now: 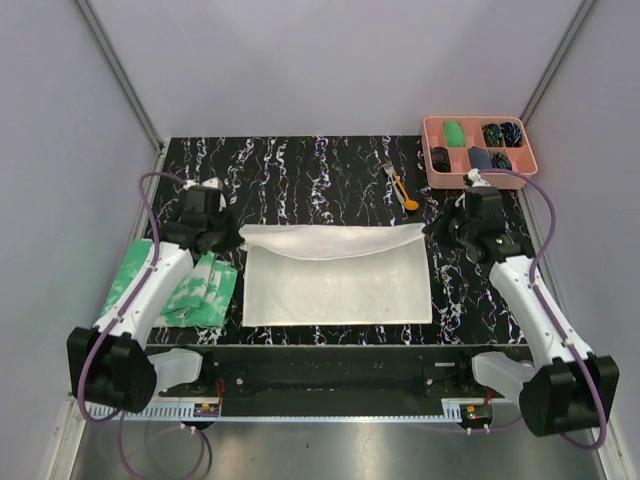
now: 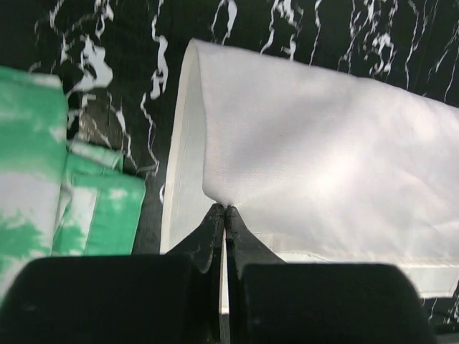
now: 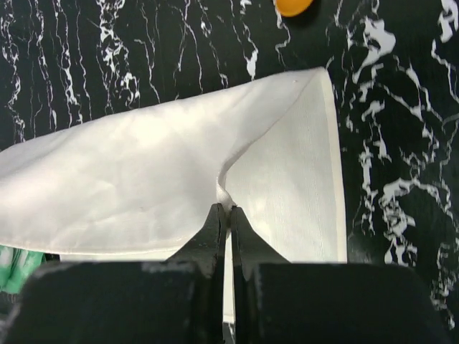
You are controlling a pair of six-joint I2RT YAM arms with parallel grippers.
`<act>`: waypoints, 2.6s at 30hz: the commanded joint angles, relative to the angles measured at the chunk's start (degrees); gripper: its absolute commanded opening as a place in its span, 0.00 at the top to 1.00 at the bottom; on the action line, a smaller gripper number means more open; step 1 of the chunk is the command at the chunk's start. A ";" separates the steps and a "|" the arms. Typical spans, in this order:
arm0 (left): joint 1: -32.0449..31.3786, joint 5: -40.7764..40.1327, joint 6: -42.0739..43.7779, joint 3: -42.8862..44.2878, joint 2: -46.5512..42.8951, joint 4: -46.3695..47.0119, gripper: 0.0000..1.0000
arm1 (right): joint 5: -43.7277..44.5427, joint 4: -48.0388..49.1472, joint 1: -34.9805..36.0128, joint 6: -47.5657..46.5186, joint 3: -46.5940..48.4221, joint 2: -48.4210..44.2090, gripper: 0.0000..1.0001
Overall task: Fold the napkin into a case and place the utensils inside
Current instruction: Fold and flatten the napkin at the center of the board.
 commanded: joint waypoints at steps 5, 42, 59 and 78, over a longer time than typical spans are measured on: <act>0.32 7.00 -2.95 -6.98 -8.16 -4.61 1.00 | -2.48 -14.60 -0.06 4.58 -4.16 -9.57 1.00; -3.63 1.74 -9.72 -12.88 -5.43 -12.08 1.00 | 11.13 -27.77 -0.06 24.01 -17.01 -13.97 1.00; -5.56 1.03 -13.59 -14.99 -0.53 -13.05 1.00 | 9.91 -26.47 -0.06 26.47 -17.53 -5.73 1.00; -8.20 -0.82 -14.64 -17.88 3.61 -10.50 1.00 | 10.08 -19.70 -0.06 28.14 -19.99 0.09 1.00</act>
